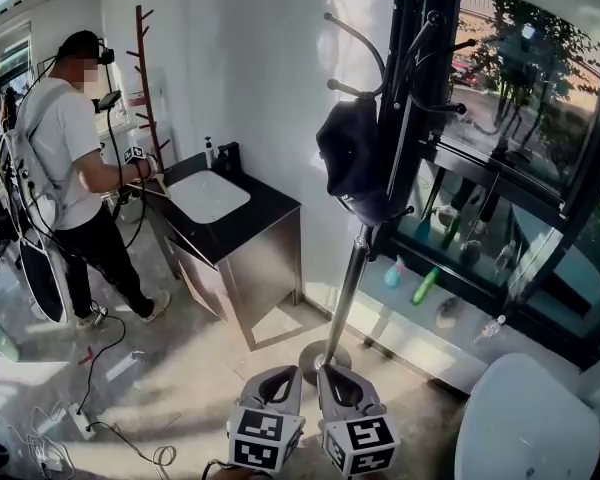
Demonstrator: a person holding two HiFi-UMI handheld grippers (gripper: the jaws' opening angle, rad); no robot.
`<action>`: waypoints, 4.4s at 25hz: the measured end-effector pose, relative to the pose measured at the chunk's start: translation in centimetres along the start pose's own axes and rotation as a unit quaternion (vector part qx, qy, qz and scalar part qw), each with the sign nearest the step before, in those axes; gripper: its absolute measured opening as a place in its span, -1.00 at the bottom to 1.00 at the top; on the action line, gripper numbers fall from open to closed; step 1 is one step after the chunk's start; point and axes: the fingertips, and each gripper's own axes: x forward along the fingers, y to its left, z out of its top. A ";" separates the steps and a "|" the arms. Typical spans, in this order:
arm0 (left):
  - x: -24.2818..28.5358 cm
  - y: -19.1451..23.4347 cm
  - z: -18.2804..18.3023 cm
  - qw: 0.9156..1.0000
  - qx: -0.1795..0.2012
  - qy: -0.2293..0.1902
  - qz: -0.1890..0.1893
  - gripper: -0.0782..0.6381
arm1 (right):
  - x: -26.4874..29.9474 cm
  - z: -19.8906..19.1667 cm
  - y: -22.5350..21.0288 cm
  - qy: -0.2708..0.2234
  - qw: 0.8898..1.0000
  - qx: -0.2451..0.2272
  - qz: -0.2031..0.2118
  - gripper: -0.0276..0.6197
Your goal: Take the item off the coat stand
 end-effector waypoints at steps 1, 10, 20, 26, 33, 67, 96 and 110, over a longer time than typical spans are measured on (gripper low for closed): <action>0.5 0.7 0.5 1.000 0.002 -0.001 -0.006 -0.79 | 0.8 0.5 -0.1 -0.001 1.000 -0.002 -0.007 -0.93; 3.5 6.3 4.9 0.998 0.022 -0.023 -0.056 -0.79 | 6.5 5.4 0.3 -0.023 0.997 -0.023 -0.064 -0.93; 5.1 9.8 7.8 0.995 0.031 -0.042 -0.086 -0.79 | 9.7 9.4 0.9 -0.047 0.993 -0.053 -0.093 -0.93; 6.7 9.7 9.5 0.994 0.044 -0.044 -0.093 -0.79 | 10.5 11.7 -0.6 -0.066 0.990 -0.072 -0.102 -0.92; 9.8 9.6 12.5 0.993 0.052 -0.062 -0.081 -0.79 | 11.2 15.8 -4.3 -0.099 0.984 -0.103 -0.104 -0.92; 18.2 11.1 19.2 0.995 0.042 -0.092 -0.021 -0.78 | 17.4 30.2 -18.3 -0.184 0.970 -0.123 -0.100 -0.52; 15.0 14.4 18.1 0.996 0.027 -0.090 0.012 -0.78 | 16.4 34.7 -11.7 -0.260 0.946 -0.180 -0.075 -0.80; 11.0 17.3 17.2 0.992 0.006 -0.112 0.059 -0.78 | 17.6 29.4 -6.9 -0.232 0.957 -0.172 -0.030 -0.80</action>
